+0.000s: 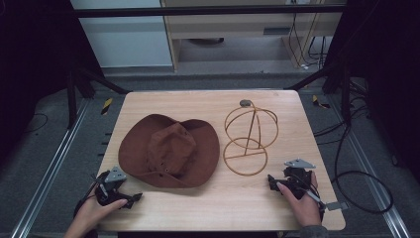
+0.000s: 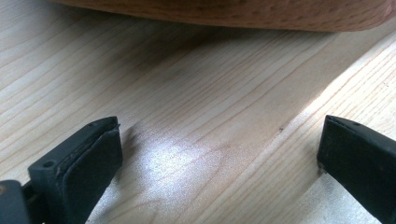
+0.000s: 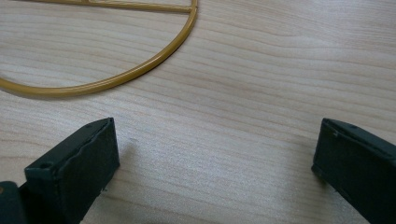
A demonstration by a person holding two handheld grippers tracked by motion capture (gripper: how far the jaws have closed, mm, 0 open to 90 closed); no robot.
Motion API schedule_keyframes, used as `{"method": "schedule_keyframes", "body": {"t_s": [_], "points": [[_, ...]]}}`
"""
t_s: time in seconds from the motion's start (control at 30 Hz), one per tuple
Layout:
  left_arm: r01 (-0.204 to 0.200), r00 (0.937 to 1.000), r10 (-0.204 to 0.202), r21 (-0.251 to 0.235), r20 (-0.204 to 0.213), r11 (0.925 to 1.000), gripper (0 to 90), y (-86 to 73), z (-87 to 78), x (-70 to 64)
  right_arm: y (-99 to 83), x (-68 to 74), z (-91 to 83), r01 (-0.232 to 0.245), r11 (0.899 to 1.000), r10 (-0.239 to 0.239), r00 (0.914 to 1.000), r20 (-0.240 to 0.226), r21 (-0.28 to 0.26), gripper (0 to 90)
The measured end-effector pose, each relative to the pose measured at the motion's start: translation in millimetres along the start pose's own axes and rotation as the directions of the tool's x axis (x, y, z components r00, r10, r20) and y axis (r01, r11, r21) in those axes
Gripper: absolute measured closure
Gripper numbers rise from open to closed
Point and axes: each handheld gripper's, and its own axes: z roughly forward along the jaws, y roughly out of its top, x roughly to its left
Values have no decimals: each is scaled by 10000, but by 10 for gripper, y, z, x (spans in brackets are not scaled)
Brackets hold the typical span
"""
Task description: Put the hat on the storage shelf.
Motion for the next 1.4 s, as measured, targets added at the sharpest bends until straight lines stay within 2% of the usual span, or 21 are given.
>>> {"method": "schedule_keyframes", "body": {"t_s": [0.3, 0.37, 0.43, 0.47, 0.53, 0.77, 0.83, 0.93, 1.0, 1.03, 1.2, 1.23, 1.3, 1.4], "points": [[-132, 9999, 132, 15, 41, 9999, 0, -7, -14, 5, 0, 0, 0, 2, 10000, -2, 10000, 2, -2, 4], [-149, 9999, 149, 45, 57, 9999, 46, -3, -34, 6, 0, 0, 0, 3, 10000, -3, 10000, 1, 0, 4], [-13, 10000, 13, -321, -27, 9995, 36, 8, -92, 10, 0, 0, 0, 0, 10000, 0, 10000, 1, -1, 4], [-13, 10000, 13, -321, -27, 9995, 37, 8, -92, 10, 0, 0, 0, -3, 10000, 3, 10000, -1, 0, 4], [189, 9998, -191, -731, -29, 9971, 37, 18, -146, 8, 0, 0, 0, -1, 10000, 1, 10000, 1, 0, 4], [-11, 9998, 45, -1552, 215, 9879, 31, 96, -274, -90, 0, 0, 0, 1, 10000, -1, 10000, 2, -3, 4], [-155, 9991, 225, -1848, 359, 9826, 32, 143, -328, -123, 0, 0, 0, -1, 10000, 1, 10000, 2, -1, 4], [-489, 9987, 504, -2228, 8, 9736, 32, 246, -454, -148, 0, 0, 0, -3, 10000, 3, 10000, 1, -3, 4], [-751, 9972, 735, -2585, -160, 9631, 35, 392, -619, -131, 0, 0, 0, 0, 10000, 0, 10000, 1, -2, 4], [-751, 9972, 735, -2585, -160, 9631, 35, 392, -619, -131, 0, 0, 0, 3, 10000, -3, 10000, 1, 0, 4], [-1152, 9933, 1140, -2599, -197, 9588, 36, 644, -781, -133, 0, 0, 0, 0, 10000, 0, 10000, 1, 0, 4], [-1218, 9924, 1225, -2525, -131, 9599, 36, 682, -782, -134, 0, 0, 0, 2, 10000, -2, 10000, 2, 0, 4], [-1103, 9925, 1198, -2518, 228, 9615, 36, 742, -772, -127, 0, 0, 0, -3, 10000, 3, 10000, 1, 0, 4], [-1210, 9907, 1321, -2318, 329, 9652, 35, 819, -749, -123, 0, 0, 0, -1, 10000, 1, 10000, 2, -1, 4]]}}
